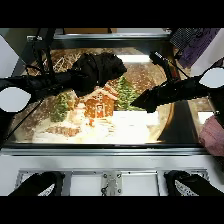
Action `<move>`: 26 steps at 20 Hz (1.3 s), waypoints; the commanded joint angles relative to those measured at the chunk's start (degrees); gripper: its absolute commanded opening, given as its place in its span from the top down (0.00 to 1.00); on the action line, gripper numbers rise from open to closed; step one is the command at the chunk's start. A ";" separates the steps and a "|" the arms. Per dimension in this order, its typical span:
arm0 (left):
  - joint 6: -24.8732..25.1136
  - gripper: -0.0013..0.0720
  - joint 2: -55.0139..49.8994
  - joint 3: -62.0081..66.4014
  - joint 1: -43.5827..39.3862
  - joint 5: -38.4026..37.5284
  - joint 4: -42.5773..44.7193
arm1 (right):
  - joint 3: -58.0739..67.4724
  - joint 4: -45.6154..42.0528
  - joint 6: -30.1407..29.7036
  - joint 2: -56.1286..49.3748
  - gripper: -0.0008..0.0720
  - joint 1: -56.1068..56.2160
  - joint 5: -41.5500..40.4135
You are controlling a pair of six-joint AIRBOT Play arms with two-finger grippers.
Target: Fold the clothes and pants, and hang the long-sleeved shirts on hangers.
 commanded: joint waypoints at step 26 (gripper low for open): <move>5.07 0.05 -38.77 22.67 11.37 8.83 3.34 | -0.02 0.02 0.00 -0.04 0.96 0.04 0.02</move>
